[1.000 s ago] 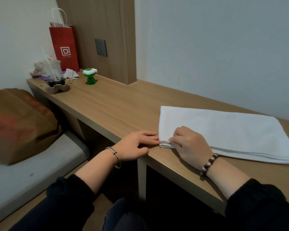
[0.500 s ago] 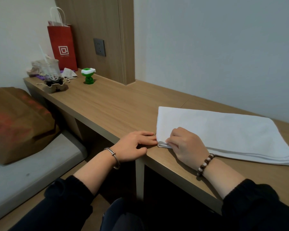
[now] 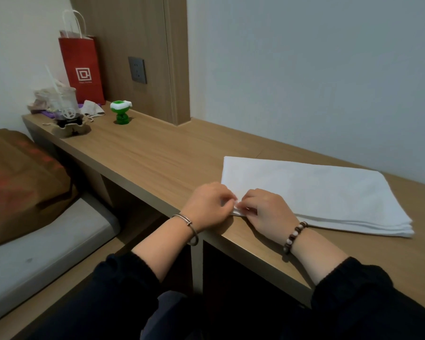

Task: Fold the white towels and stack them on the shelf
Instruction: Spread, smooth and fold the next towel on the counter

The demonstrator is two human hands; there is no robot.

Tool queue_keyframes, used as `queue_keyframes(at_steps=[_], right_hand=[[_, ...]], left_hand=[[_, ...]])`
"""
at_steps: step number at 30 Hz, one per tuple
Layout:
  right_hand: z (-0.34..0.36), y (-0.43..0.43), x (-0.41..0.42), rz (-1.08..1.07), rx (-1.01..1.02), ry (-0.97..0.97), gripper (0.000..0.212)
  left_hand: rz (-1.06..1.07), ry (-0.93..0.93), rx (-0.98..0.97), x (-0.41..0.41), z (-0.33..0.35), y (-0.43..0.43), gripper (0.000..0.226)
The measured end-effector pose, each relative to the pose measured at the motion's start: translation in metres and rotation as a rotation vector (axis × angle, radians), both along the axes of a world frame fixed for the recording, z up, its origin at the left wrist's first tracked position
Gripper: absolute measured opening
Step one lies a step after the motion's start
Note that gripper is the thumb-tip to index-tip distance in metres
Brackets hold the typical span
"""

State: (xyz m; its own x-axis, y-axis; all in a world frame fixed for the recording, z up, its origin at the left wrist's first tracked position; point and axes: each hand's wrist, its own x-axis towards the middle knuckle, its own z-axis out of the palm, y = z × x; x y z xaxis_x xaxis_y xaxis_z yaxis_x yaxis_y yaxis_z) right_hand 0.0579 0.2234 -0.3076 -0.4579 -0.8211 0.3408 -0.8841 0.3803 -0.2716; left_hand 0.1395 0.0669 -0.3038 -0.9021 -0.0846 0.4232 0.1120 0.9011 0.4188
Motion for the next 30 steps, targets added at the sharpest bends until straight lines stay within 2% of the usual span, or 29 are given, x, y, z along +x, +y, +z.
queue_keyframes(at_steps=[2,6,11,16,20,24,27,30], right_hand=[[0.000,0.006,-0.001,-0.028,-0.001,-0.004,0.017],[0.001,0.034,-0.012,-0.147,0.044,0.002,0.017],[0.007,0.063,-0.022,-0.266,0.077,0.019,0.013],[0.016,0.062,-0.011,-0.230,-0.123,0.122,0.008],[0.000,0.071,-0.005,-0.178,0.071,0.165,0.016],[-0.002,0.072,-0.008,-0.180,0.099,0.204,0.021],[-0.001,0.074,-0.008,-0.188,0.116,0.204,0.024],[-0.003,0.080,-0.010,-0.195,0.119,0.212,0.025]], left_hand=[[0.009,-0.055,-0.115,-0.002,-0.001,0.001,0.019],[-0.001,-0.121,-0.215,0.003,0.000,-0.003,0.025],[0.023,-0.076,-0.244,0.005,-0.006,-0.001,0.026],[0.046,-0.053,-0.242,0.002,-0.006,0.001,0.023],[0.047,-0.041,-0.224,0.001,-0.005,0.001,0.020],[0.038,-0.033,-0.190,0.003,-0.003,-0.003,0.016],[-0.016,0.025,-0.264,0.007,-0.002,-0.004,0.014],[-0.084,0.126,-0.392,0.013,-0.003,-0.008,0.026]])
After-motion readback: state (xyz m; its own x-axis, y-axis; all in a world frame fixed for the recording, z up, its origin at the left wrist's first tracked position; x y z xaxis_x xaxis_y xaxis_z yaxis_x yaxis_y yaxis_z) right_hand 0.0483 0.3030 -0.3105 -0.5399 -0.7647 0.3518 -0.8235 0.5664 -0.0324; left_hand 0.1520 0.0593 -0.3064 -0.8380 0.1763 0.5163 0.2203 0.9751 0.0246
